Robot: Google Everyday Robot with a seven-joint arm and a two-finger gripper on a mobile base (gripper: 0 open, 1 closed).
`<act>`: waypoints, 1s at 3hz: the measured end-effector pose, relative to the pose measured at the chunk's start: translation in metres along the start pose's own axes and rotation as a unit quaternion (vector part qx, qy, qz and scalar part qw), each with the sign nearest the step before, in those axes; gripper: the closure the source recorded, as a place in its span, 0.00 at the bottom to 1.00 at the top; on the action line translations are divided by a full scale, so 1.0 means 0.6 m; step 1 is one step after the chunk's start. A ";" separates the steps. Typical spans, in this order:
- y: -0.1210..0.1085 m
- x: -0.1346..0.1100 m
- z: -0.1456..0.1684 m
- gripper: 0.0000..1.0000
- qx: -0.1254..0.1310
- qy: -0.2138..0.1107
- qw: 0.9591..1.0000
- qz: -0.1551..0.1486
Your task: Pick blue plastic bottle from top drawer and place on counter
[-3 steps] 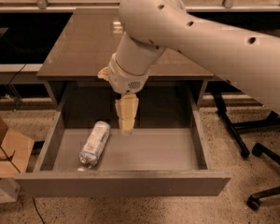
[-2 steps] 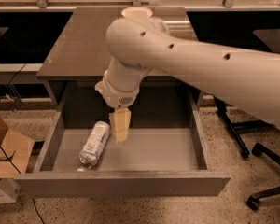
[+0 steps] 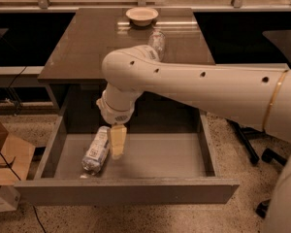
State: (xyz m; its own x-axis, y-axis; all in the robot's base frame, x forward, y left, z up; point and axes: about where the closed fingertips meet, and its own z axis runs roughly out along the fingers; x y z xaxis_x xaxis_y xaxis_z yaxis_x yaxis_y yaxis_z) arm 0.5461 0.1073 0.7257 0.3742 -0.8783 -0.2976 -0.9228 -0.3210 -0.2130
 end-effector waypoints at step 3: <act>0.042 -0.080 0.137 0.00 -0.067 -0.056 0.996 -0.008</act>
Offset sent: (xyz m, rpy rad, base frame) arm -0.0419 0.0775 -0.0685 0.0776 0.1600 0.0952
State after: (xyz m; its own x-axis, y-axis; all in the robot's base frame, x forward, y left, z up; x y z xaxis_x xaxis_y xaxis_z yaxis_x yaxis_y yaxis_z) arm 0.5127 0.1703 0.6581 0.3896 -0.8304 -0.3983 -0.9179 -0.3854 -0.0944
